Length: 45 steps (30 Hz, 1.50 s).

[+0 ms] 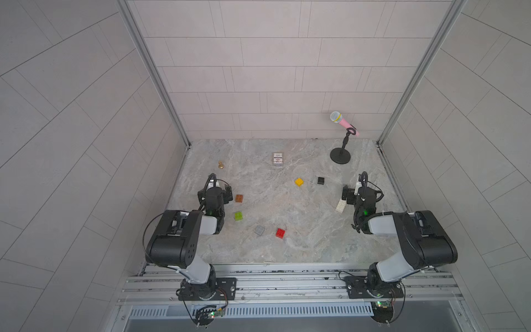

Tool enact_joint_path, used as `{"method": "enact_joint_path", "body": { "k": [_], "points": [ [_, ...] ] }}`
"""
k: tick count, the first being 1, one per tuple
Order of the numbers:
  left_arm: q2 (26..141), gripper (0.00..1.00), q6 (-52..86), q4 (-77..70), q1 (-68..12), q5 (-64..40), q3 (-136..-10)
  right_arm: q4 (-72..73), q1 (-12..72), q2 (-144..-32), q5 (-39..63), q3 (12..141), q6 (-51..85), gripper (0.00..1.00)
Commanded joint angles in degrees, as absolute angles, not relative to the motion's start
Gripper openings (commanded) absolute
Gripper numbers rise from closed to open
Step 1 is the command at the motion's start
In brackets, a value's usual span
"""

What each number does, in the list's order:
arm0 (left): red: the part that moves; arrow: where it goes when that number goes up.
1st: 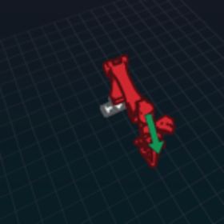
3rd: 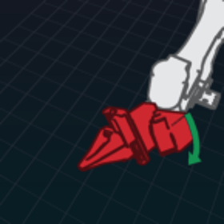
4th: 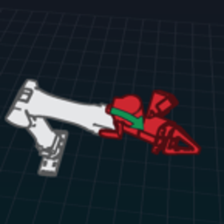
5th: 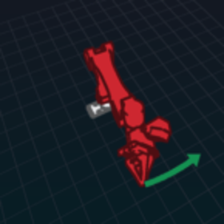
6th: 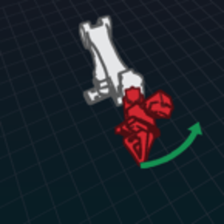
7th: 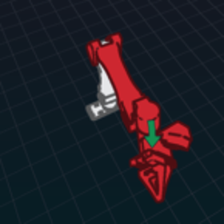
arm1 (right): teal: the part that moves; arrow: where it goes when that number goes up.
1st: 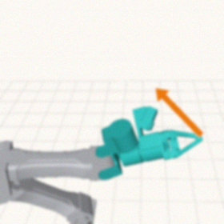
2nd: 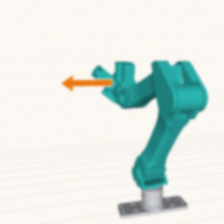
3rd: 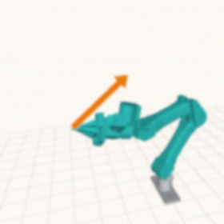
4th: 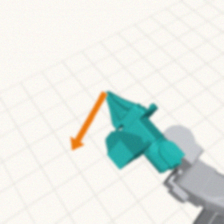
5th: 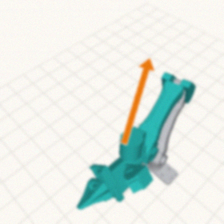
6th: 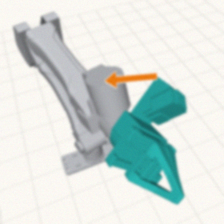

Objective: Assemble the letter h with lego
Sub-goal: Move the lego brick at the center of the board.

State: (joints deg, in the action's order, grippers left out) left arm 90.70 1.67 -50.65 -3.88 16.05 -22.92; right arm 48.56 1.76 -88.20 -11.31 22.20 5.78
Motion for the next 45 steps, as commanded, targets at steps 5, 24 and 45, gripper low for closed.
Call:
{"method": "enact_joint_path", "body": {
  "k": [5,24,45],
  "points": [
    [90.71,1.00,0.58,-52.84,-4.83,17.95,-22.66,47.99,1.67,-88.07,-11.20,22.71,4.88,1.00],
    [90.70,1.00,0.59,-52.82,-4.78,18.01,-22.68,48.04,1.71,-88.11,-11.17,22.75,4.92,1.00],
    [68.37,1.00,6.62,-36.15,-3.99,15.94,-30.20,20.93,3.97,-61.79,-5.78,31.03,7.42,1.00]
  ]
}}
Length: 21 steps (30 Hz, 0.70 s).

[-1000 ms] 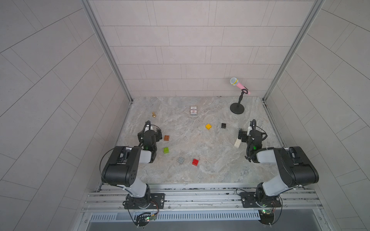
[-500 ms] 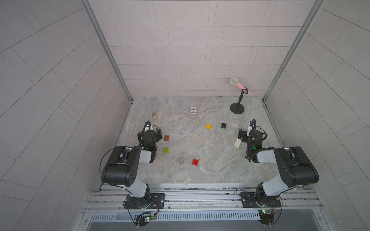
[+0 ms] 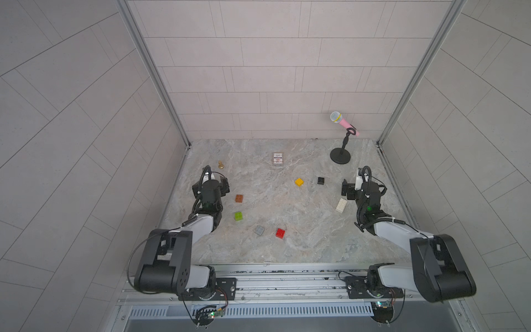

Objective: Assemble the letter h with lego
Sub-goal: Move the lego brick at the center of the board.

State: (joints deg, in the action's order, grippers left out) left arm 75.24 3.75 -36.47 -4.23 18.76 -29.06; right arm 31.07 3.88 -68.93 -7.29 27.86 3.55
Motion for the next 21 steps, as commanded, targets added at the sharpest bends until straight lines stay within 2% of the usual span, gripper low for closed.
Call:
{"method": "enact_joint_path", "body": {
  "k": [1,5,8,13,16,18,21],
  "points": [
    [65.87,1.00,9.24,-37.93,-4.02,15.66,-29.92,18.70,3.90,-59.43,-8.06,31.71,12.00,1.00],
    [56.73,1.00,22.55,-43.13,-4.01,13.80,-29.24,11.70,2.66,-52.38,-11.27,32.26,25.57,1.00],
    [53.69,1.00,28.58,-37.36,-3.64,11.84,-31.13,9.99,-0.21,-49.93,-9.85,30.60,33.89,1.00],
    [54.46,1.00,40.37,-17.87,-2.29,14.74,-38.98,10.55,-6.58,-51.03,-6.81,27.37,44.85,1.00],
    [60.63,1.00,46.90,-15.27,-0.26,3.66,-43.15,9.46,-8.22,-52.88,-3.04,28.61,46.07,1.00],
    [67.05,1.00,48.33,-17.67,-0.25,-6.23,-45.71,9.68,-5.97,-55.16,2.44,30.59,43.72,0.93],
    [75.71,1.00,49.44,-10.38,-0.35,-15.22,-52.62,0.65,8.47,-60.96,-3.48,40.34,35.85,0.91]
  ]
}}
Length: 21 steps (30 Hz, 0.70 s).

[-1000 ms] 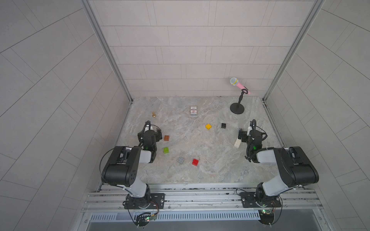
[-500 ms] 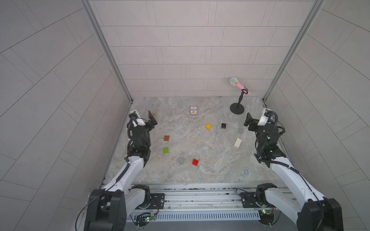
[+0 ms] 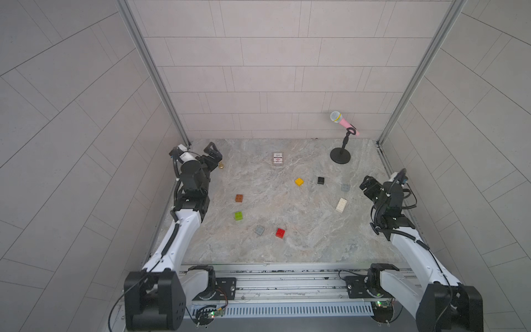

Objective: Assemble the letter h with lego
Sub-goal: Move the lego brick at the center of the board.

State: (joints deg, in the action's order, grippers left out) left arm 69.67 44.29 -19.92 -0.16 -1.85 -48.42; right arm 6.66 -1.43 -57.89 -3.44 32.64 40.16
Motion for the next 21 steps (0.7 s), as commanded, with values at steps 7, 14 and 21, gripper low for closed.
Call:
{"method": "enact_joint_path", "body": {
  "k": [7,14,21],
  "points": [
    [90.28,1.00,40.28,22.67,-1.83,-14.76,-71.64,-16.65,32.38,-81.55,-1.20,62.02,26.71,0.86],
    [95.69,1.00,34.41,33.28,-3.44,-10.53,-77.85,-18.85,39.02,-93.93,3.50,68.72,23.84,0.82],
    [102.95,0.95,30.30,45.88,-7.63,-4.82,-82.41,-9.91,42.03,-94.69,-0.75,61.81,22.82,0.81]
  ]
}}
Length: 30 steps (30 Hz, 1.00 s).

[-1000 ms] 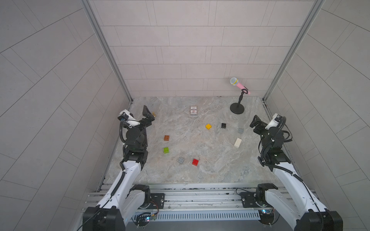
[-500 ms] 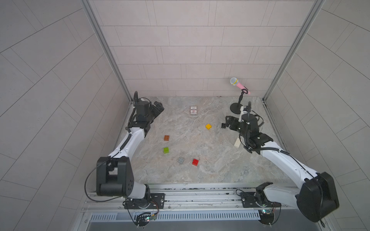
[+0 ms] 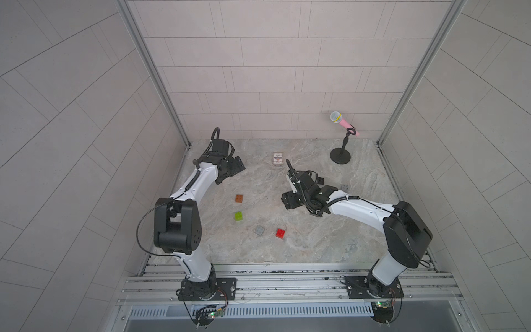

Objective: Assemble the letter h with lego
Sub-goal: Move the lego brick at the center of the board.

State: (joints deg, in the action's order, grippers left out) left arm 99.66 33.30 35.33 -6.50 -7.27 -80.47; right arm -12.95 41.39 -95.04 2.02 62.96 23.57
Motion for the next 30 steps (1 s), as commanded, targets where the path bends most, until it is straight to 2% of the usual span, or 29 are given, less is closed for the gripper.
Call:
{"method": "enact_joint_path", "body": {
  "k": [1,3,7,17,22,27,30],
  "points": [
    [103.82,0.93,29.14,48.32,-7.81,-5.17,-83.10,-10.70,42.01,-94.75,-0.79,62.43,23.33,0.81],
    [103.14,0.89,28.65,50.53,-7.95,-2.87,-81.33,-11.81,42.01,-93.83,-0.19,62.83,24.12,0.81],
    [101.17,0.89,27.80,50.16,-9.15,-0.55,-77.24,-6.73,42.01,-90.36,-0.28,58.64,24.35,0.81],
    [110.82,0.87,21.71,53.65,-14.19,0.54,-82.56,-4.82,42.01,-90.52,4.17,58.09,24.09,0.82],
    [112.37,0.86,20.75,52.35,-14.23,2.26,-81.05,-5.76,41.94,-91.48,4.65,58.86,23.48,0.82],
    [114.76,0.79,19.62,52.51,-14.16,2.52,-81.27,-5.80,41.92,-92.36,6.06,59.24,23.46,0.82],
    [116.24,0.71,19.23,52.39,-13.83,1.37,-82.85,-5.95,41.92,-92.72,6.49,59.47,23.39,0.82]
  ]
}}
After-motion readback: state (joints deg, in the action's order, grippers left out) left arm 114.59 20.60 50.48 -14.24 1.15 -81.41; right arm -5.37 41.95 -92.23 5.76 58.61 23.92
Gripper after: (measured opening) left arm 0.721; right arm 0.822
